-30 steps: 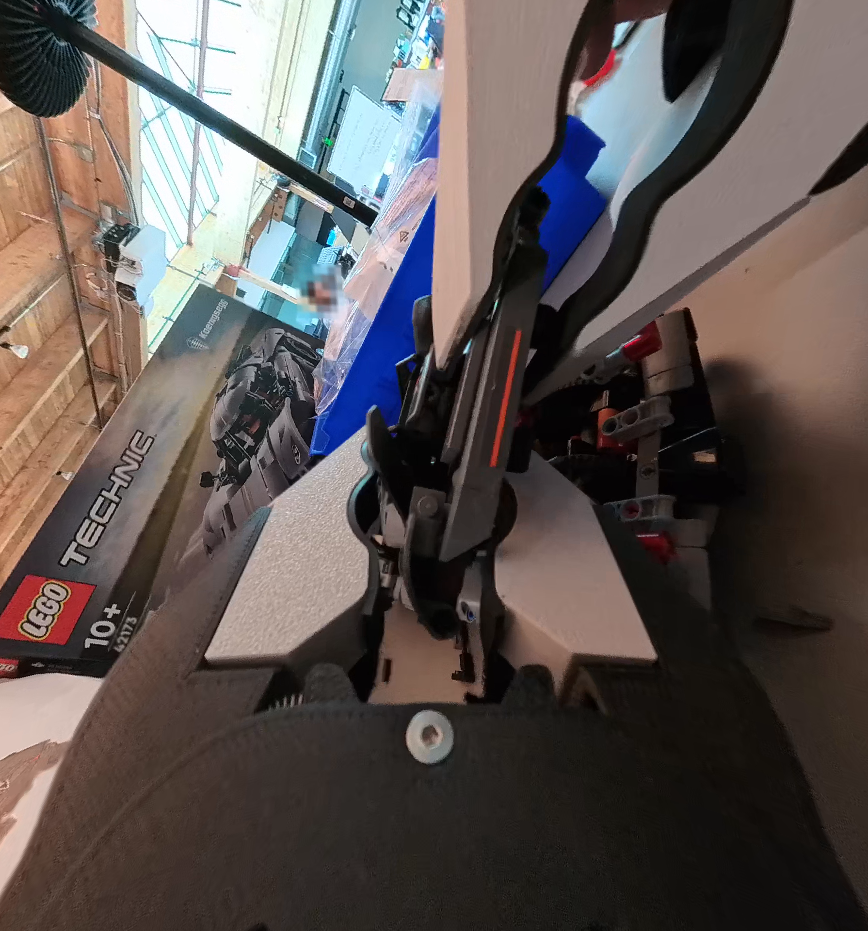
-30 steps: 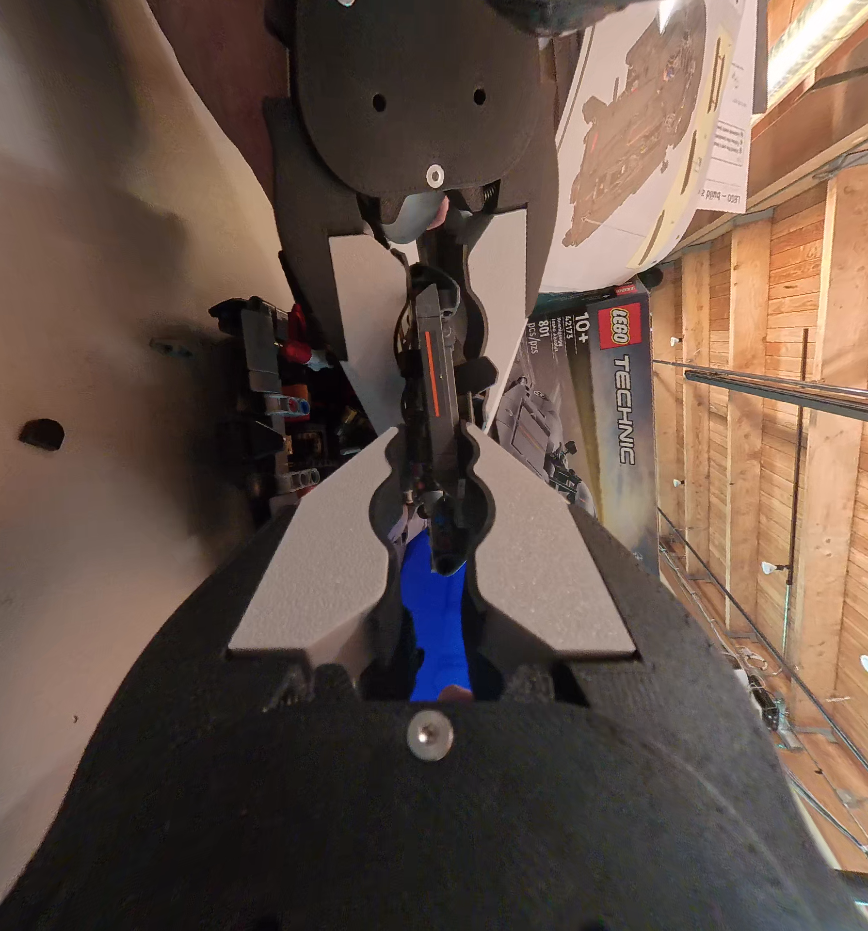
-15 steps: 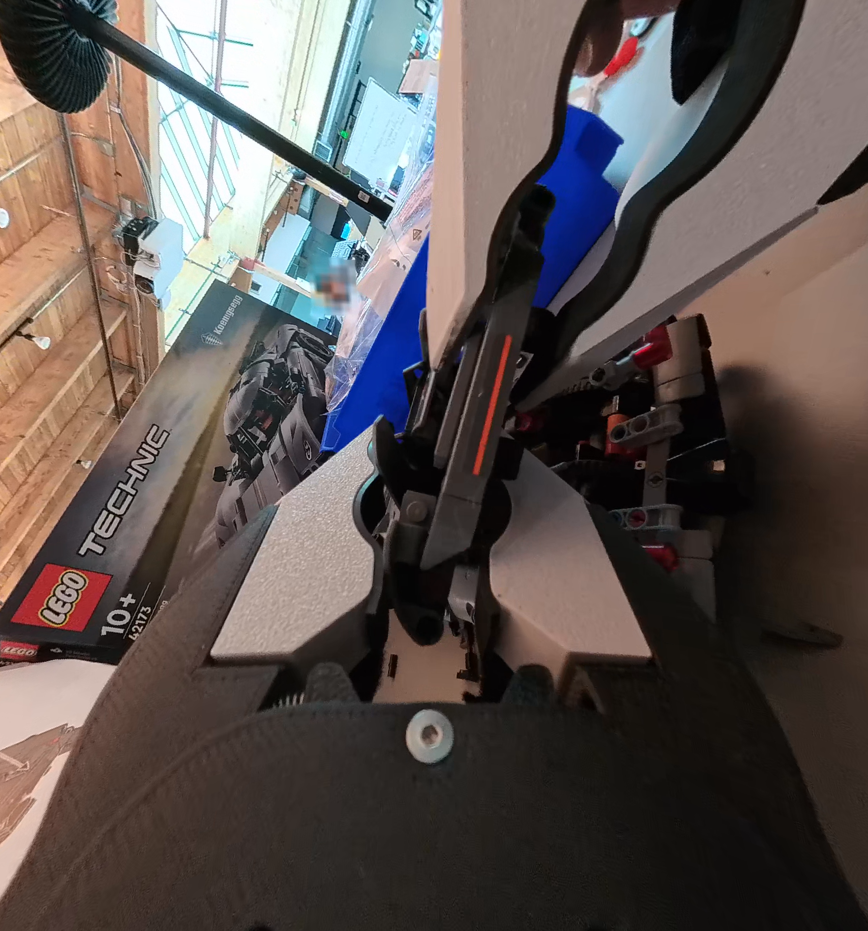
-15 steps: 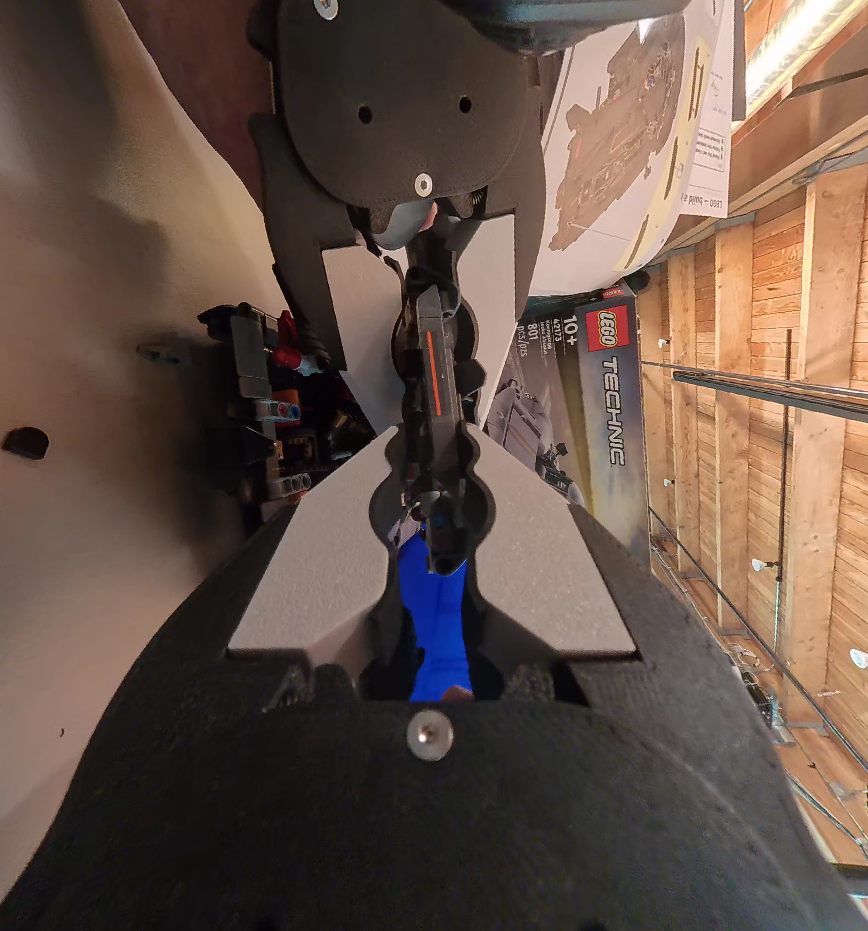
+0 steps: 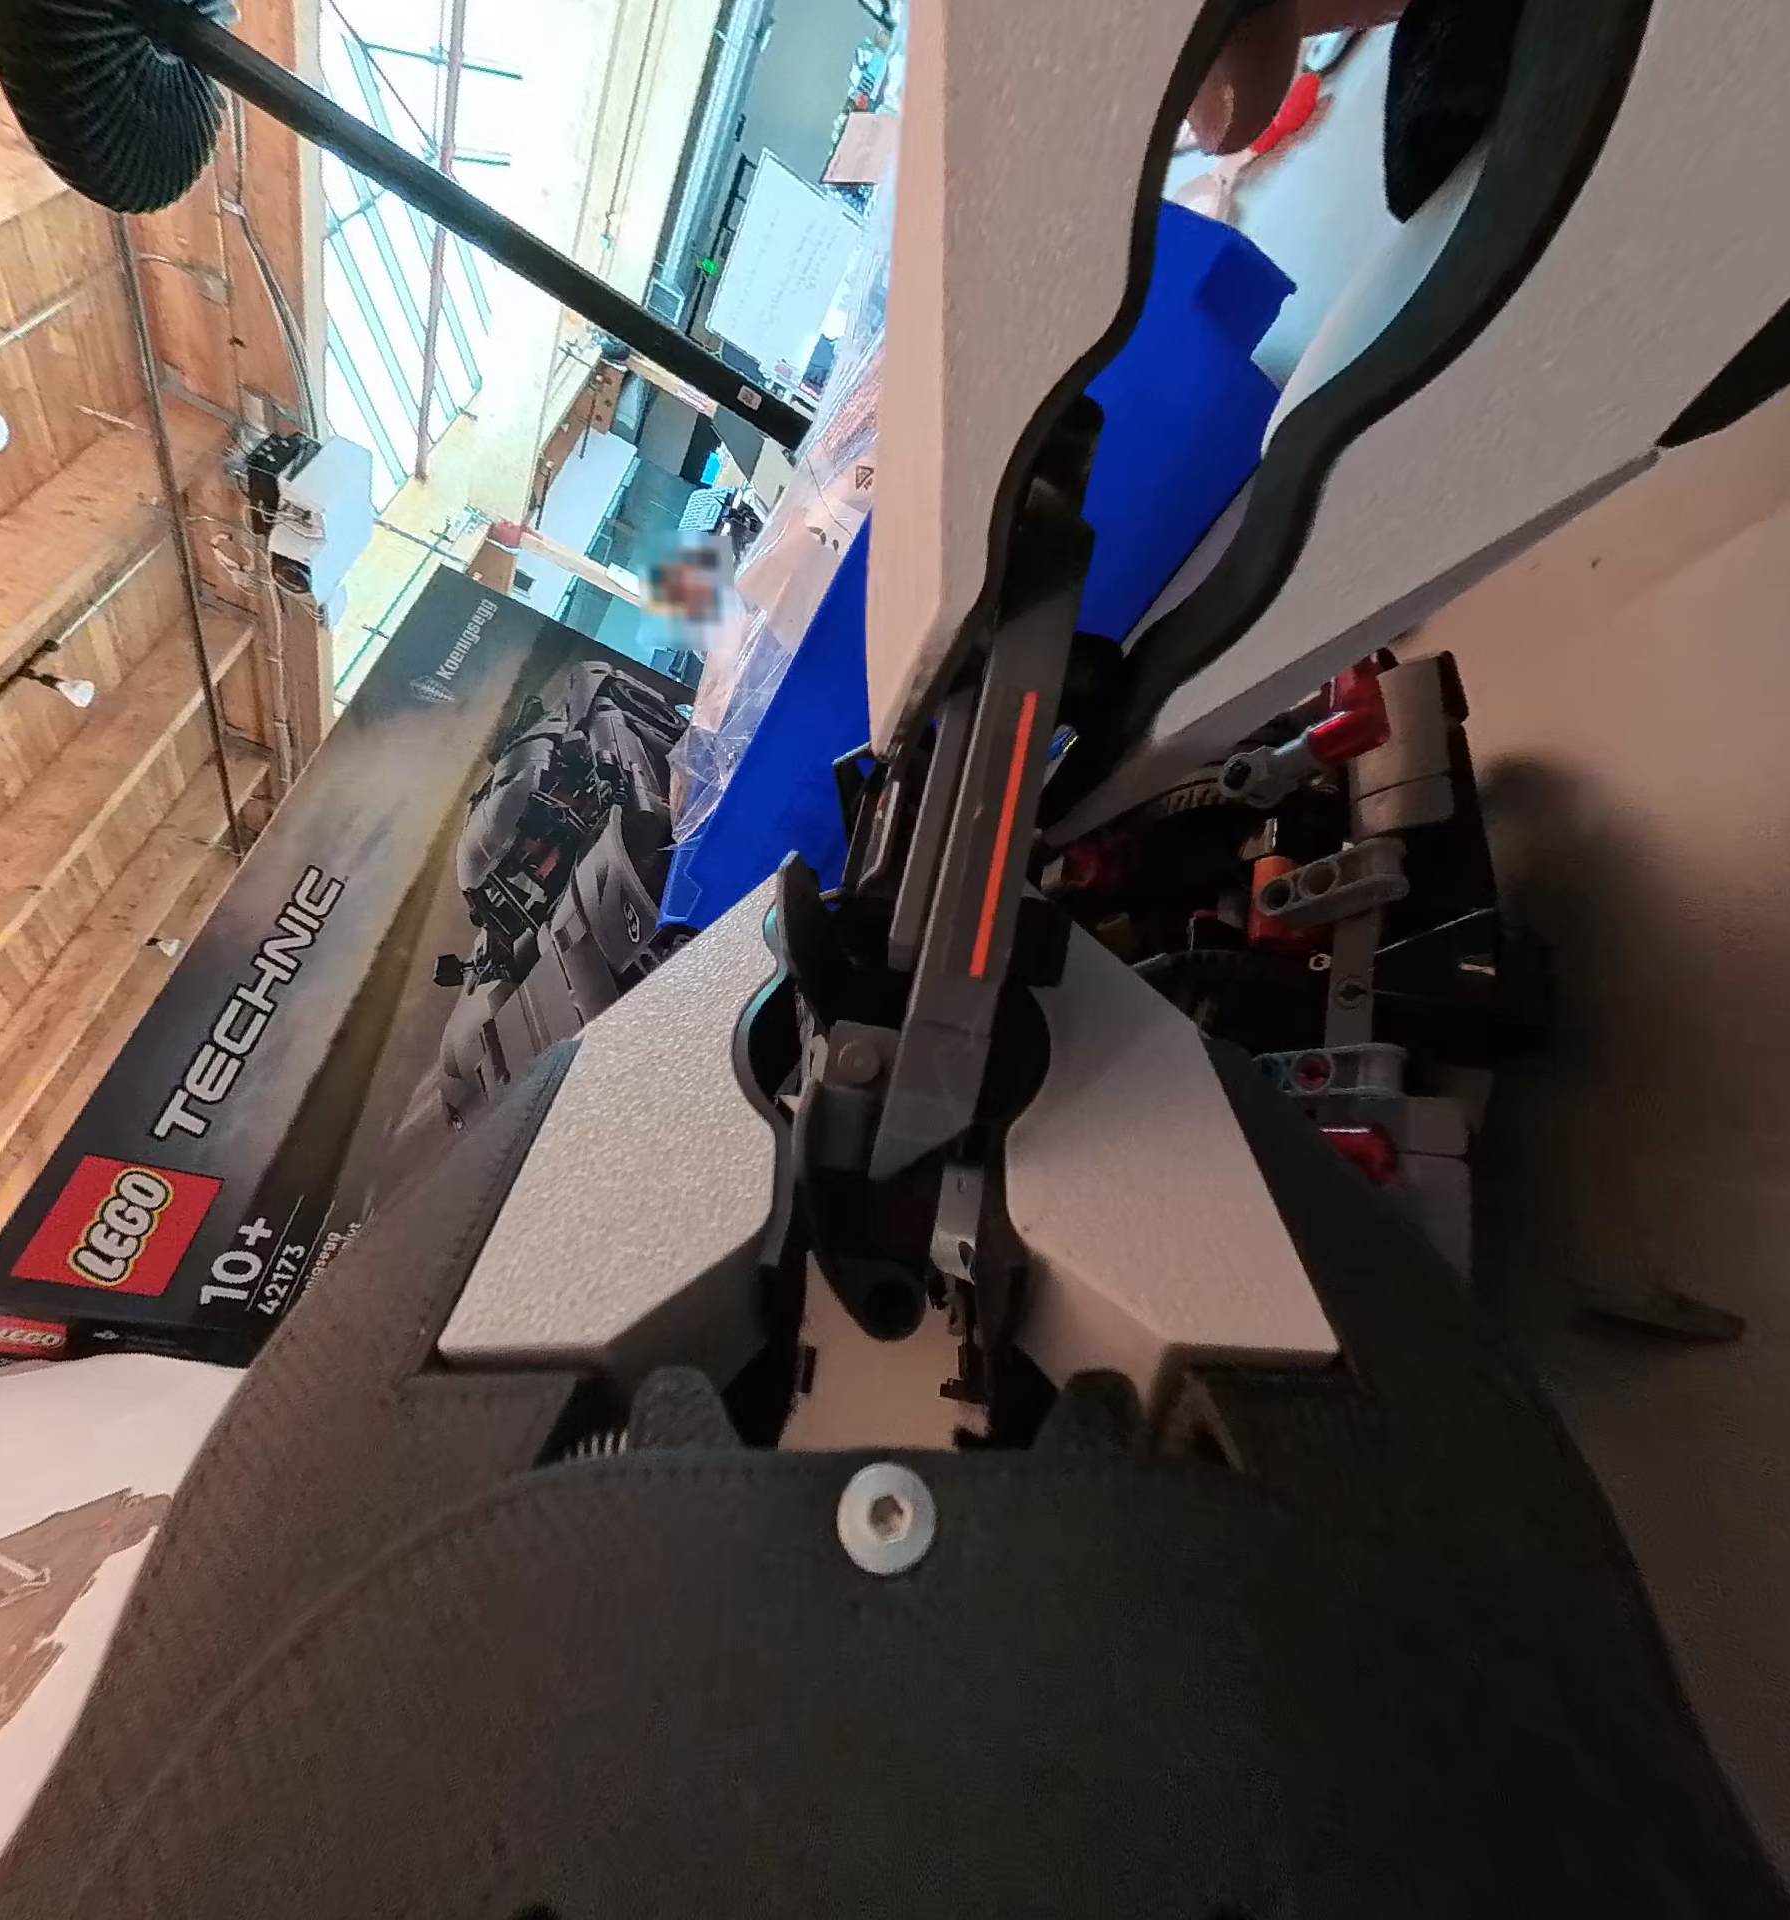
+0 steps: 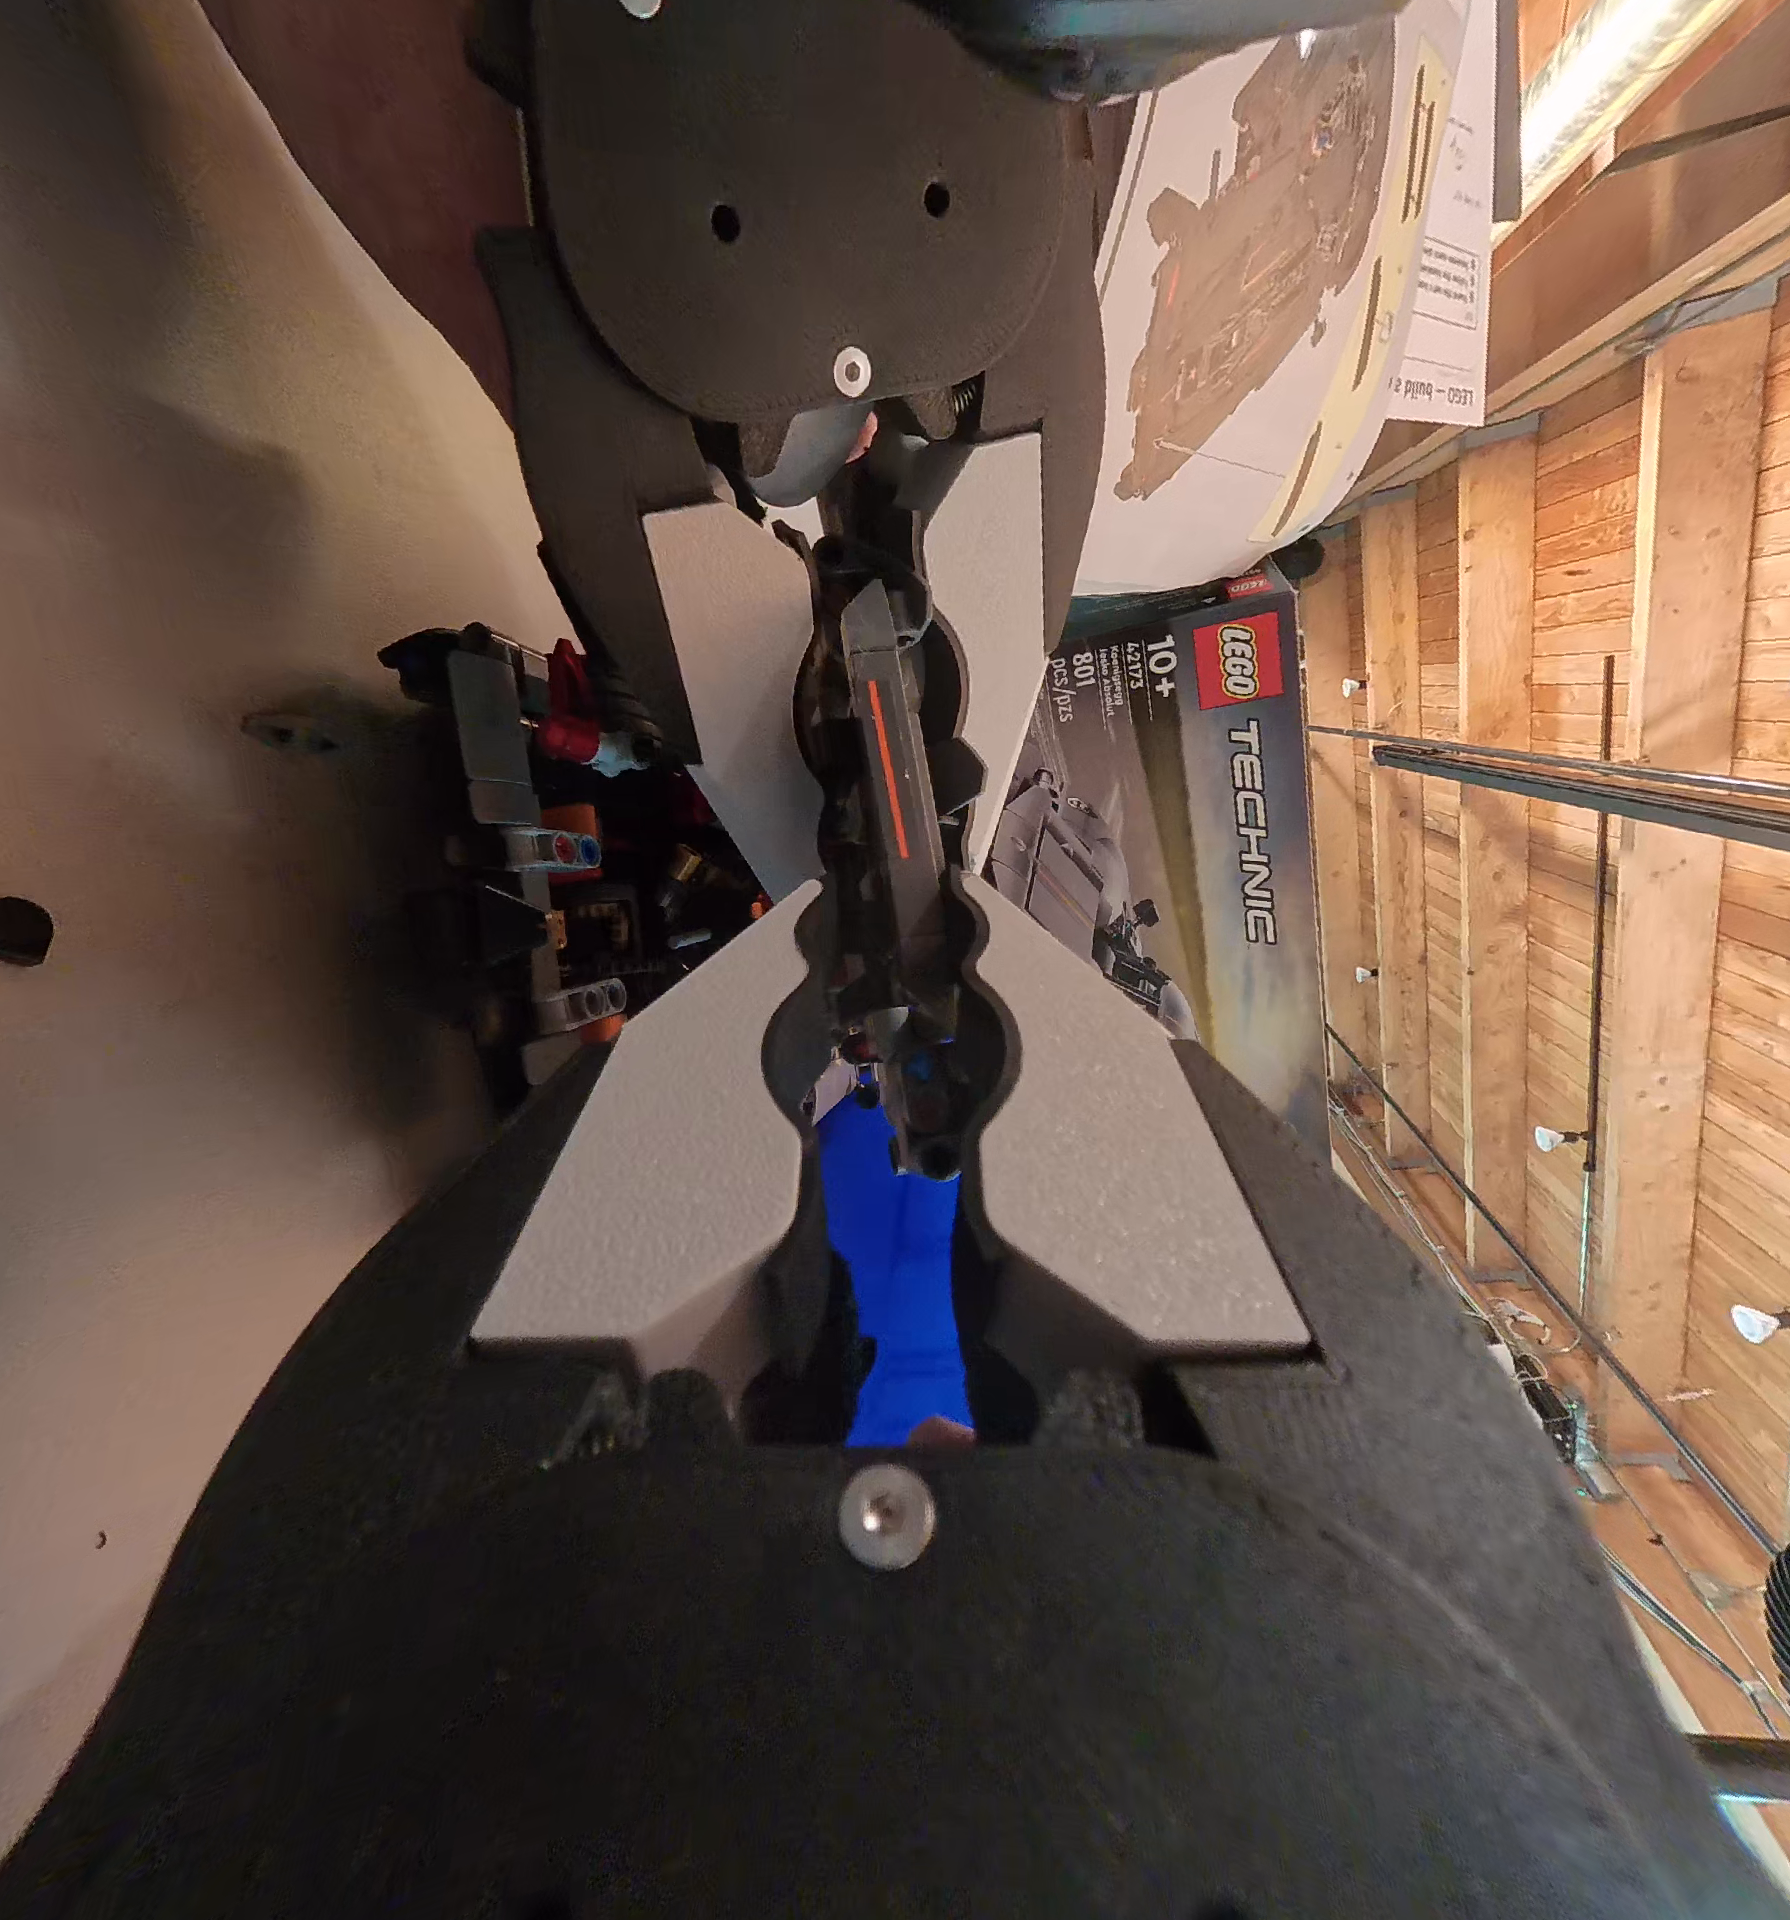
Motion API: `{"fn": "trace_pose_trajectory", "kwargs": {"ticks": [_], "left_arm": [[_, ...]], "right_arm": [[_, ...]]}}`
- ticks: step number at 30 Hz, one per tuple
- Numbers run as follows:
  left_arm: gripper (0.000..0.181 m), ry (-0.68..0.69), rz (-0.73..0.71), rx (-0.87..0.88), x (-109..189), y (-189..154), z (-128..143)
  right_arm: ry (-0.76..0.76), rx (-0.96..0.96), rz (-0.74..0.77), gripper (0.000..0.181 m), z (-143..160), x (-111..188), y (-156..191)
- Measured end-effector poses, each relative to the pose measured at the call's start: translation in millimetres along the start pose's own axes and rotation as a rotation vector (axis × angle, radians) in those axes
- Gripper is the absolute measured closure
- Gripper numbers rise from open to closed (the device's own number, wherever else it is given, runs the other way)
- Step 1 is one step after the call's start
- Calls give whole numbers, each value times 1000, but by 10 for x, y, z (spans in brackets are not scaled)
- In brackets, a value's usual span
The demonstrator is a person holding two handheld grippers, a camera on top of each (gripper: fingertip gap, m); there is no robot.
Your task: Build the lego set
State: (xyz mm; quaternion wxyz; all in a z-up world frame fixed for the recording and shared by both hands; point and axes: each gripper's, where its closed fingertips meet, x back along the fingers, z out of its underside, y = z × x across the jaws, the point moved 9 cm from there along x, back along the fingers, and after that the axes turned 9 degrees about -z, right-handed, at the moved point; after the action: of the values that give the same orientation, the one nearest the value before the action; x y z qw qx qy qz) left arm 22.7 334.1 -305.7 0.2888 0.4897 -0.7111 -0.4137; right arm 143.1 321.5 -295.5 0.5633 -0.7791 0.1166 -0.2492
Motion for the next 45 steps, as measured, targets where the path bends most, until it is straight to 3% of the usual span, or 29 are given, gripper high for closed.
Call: {"fn": "trace_pose_trajectory", "kwargs": {"ticks": [29,37,45], "left_arm": [[153,29,-13,-34,-40,5,-4],[154,30,-20,-42,-46,2,-11],[154,34,-23,-34,-51,2,-14]], "right_arm": [[36,-37,-2,164,11,-10,-28],[65,-43,10,156,32,12,-63],[109,-38,25,163,14,-66,-44]]}}
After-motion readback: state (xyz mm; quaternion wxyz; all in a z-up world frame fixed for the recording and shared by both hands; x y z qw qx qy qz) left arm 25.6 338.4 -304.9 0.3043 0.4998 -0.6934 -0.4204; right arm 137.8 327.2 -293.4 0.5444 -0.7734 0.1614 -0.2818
